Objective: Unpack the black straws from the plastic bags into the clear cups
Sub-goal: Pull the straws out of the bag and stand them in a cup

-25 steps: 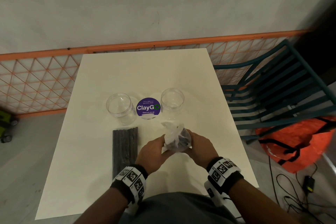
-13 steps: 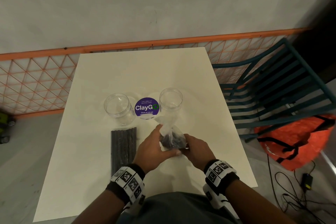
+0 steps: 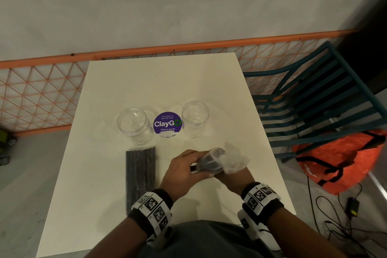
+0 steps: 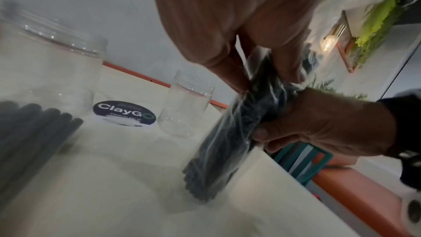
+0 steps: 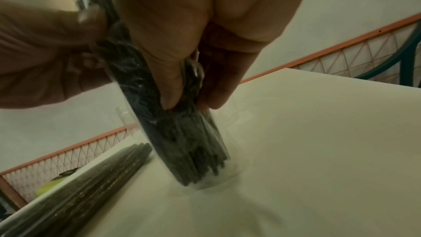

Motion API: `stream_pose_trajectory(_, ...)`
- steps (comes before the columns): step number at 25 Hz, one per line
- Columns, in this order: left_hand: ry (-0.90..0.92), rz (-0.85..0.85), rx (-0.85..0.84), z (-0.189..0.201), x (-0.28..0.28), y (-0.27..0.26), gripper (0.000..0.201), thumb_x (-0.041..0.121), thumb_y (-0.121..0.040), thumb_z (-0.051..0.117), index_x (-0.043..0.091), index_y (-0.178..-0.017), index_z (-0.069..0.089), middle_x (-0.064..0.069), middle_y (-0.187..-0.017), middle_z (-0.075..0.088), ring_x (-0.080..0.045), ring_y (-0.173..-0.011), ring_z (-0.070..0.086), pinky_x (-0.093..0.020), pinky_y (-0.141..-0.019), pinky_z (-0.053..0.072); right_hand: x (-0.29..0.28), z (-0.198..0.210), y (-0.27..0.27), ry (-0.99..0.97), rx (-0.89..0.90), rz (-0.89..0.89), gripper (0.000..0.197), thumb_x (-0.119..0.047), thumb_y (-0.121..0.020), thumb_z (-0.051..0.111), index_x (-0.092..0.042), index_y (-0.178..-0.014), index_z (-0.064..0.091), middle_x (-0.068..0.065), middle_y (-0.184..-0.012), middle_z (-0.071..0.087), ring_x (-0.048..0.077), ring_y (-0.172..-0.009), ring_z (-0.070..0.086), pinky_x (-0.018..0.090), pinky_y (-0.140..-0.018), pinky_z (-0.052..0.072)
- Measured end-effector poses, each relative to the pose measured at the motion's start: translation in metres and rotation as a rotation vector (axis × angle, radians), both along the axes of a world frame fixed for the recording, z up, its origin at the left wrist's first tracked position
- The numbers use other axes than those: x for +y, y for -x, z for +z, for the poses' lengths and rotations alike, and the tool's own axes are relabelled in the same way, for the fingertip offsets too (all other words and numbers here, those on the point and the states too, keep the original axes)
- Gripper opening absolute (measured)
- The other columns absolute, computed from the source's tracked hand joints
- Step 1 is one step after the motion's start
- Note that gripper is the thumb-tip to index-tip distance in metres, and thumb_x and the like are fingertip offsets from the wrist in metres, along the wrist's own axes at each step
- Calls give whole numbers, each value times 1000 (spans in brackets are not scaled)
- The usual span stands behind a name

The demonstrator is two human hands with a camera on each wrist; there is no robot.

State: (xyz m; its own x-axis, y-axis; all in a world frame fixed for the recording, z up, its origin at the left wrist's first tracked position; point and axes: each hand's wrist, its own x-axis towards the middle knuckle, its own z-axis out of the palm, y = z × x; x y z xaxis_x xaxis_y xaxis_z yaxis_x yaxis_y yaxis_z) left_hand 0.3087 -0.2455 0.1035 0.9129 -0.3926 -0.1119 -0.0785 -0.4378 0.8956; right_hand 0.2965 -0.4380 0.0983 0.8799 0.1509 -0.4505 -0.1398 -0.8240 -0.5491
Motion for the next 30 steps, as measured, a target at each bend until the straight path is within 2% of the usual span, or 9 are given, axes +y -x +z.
stream_pose_trajectory(4, -334, -136, -54, -5, 8, -4, 41, 42, -88, 68, 22, -124, 65, -1, -119, 68, -23, -105, 65, -40, -90, 54, 6, -6, -5, -85, -24, -8, 56, -23, -86, 69, -19, -138, 47, 6, -134, 58, 28, -121, 57, 34, -101, 44)
stream_pose_trajectory(8, -382, -82, 101, -12, 17, -2, 79, 66, -74, 42, 11, -129, 58, -10, -126, 64, -31, -114, 62, -48, -98, 50, 11, -9, -5, -74, -111, -3, 97, -51, -66, 81, -35, -146, 30, -12, -143, 42, 15, -113, 58, 32, -88, 50)
stream_pose_trajectory(11, -287, -42, 195, -42, 29, -10, 77, 72, -65, 58, 20, -122, 56, -3, -115, 68, -26, -105, 67, -49, -98, 53, 14, -9, -3, -124, -189, -5, 79, -50, -72, 78, -37, -140, 40, -14, -136, 51, 15, -106, 61, 28, -82, 46)
stream_pose_trajectory(15, -135, -13, 76, -16, 17, -8, 96, 62, -68, 75, 34, -150, 33, 17, -139, 47, 2, -122, 51, -17, -101, 41, 13, -18, -5, -72, -123, -19, 58, -42, -81, 73, -26, -133, 53, -3, -129, 60, 24, -111, 61, 27, -85, 43)
stream_pose_trajectory(19, -199, -7, 2, -7, 13, -6, 67, 62, -76, 71, 31, -133, 55, 11, -122, 63, -9, -102, 64, -29, -88, 55, 12, -20, -8, -76, -90, -11, 64, -44, -79, 75, -25, -135, 52, -2, -130, 56, 25, -110, 61, 30, -90, 46)
stream_pose_trajectory(22, -326, -81, -25, -9, 9, -8, 42, 44, -87, 69, 23, -123, 64, 1, -118, 67, -21, -106, 64, -32, -90, 51, 12, -13, -2, -66, -148, -43, 84, -51, -71, 78, -35, -143, 38, -13, -139, 46, 22, -103, 65, 33, -84, 52)
stream_pose_trajectory(24, -344, -99, -25, -10, 8, -6, 51, 45, -86, 70, 21, -130, 59, -1, -126, 63, -20, -114, 61, -28, -93, 48, 11, -9, 3, 17, -197, -20, 78, -54, -74, 75, -36, -141, 39, -15, -135, 48, 19, -101, 65, 32, -78, 53)
stream_pose_trajectory(27, -274, 0, -40, -9, 7, -4, 85, 63, -69, 74, 31, -142, 44, 10, -129, 54, -7, -115, 55, -28, -94, 50, 12, -7, 0, 111, -95, -11, 55, -42, -85, 68, -22, -133, 51, -2, -128, 57, 29, -105, 63, 36, -81, 51)
stream_pose_trajectory(30, -239, -13, -34, -8, 5, -6, 68, 58, -71, 76, 27, -128, 58, 8, -114, 57, -11, -94, 60, -28, -82, 53, 11, -12, -4, 52, -39, 1, 62, -44, -82, 71, -22, -137, 49, 0, -134, 56, 27, -113, 61, 30, -87, 48)
